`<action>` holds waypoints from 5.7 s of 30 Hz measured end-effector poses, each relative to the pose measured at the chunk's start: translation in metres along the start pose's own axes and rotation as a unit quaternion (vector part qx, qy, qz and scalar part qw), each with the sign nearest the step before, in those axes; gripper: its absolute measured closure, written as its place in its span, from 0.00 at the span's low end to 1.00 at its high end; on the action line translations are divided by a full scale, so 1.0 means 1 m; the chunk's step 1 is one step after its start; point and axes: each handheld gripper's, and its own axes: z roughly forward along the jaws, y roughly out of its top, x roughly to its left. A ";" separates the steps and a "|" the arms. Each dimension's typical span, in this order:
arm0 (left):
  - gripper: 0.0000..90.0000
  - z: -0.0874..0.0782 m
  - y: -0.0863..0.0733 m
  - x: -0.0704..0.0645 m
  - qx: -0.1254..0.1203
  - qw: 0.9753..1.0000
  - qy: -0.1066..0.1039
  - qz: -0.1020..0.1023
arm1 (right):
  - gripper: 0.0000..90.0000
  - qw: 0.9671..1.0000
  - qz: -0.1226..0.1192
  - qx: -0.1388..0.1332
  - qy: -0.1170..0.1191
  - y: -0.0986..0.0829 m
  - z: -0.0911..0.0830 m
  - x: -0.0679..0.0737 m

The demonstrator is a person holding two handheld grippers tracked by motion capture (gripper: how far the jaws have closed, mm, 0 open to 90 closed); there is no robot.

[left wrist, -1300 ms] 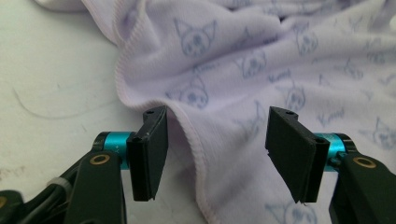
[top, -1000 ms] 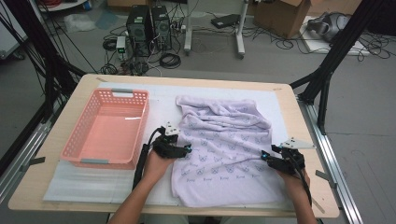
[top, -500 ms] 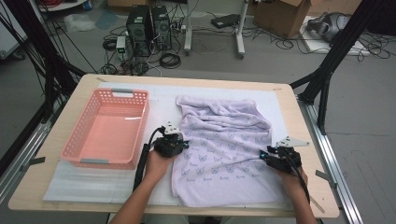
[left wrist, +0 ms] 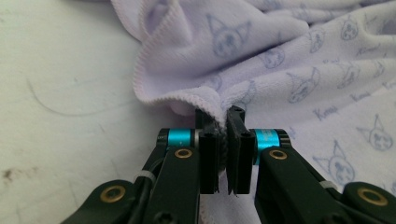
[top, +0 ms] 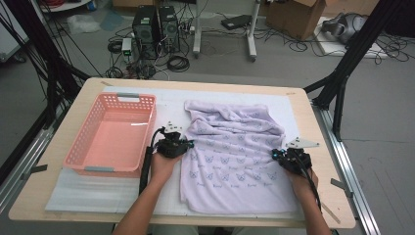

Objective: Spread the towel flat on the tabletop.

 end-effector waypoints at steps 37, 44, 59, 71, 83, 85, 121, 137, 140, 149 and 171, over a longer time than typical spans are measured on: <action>0.48 -0.010 -0.001 0.004 -0.019 1.000 -0.016 -0.004 | 0.54 0.992 0.086 -0.086 0.031 0.025 -0.021 -0.011; 0.45 -0.017 -0.008 -0.006 0.008 0.999 -0.036 0.015 | 0.51 0.995 0.054 -0.062 0.056 0.015 -0.029 0.000; 0.62 -0.017 -0.024 -0.029 0.028 0.992 0.036 0.117 | 0.57 1.000 0.003 0.009 0.024 -0.016 -0.021 0.024; 0.97 -0.012 -0.016 -0.016 0.014 0.998 0.045 0.029 | 0.98 1.000 0.019 0.001 0.012 -0.005 -0.006 0.020; 0.57 -0.041 -0.037 -0.012 0.011 1.000 0.006 0.020 | 0.66 0.999 0.029 -0.001 0.037 -0.015 -0.021 0.022; 0.55 -0.049 -0.042 -0.012 0.011 1.000 -0.006 0.004 | 0.64 0.999 0.019 0.005 0.030 -0.020 -0.026 0.024; 0.97 -0.133 -0.121 -0.068 0.011 0.997 -0.034 0.069 | 0.96 1.000 -0.002 0.028 -0.001 -0.094 -0.131 0.084; 0.63 -0.158 -0.138 -0.085 -0.018 0.996 -0.020 0.084 | 0.86 1.000 0.009 0.009 -0.003 -0.122 -0.171 0.093; 0.58 -0.151 -0.128 -0.077 -0.026 0.996 -0.009 0.082 | 0.72 0.999 0.024 -0.007 -0.019 -0.118 -0.170 0.089; 0.47 -0.115 -0.089 -0.061 -0.036 0.995 -0.011 0.090 | 0.54 0.997 0.053 -0.037 -0.049 -0.098 -0.148 0.064; 0.31 -0.061 -0.043 -0.032 -0.022 0.996 -0.050 0.074 | 0.23 0.998 0.017 -0.052 0.019 -0.059 -0.093 0.033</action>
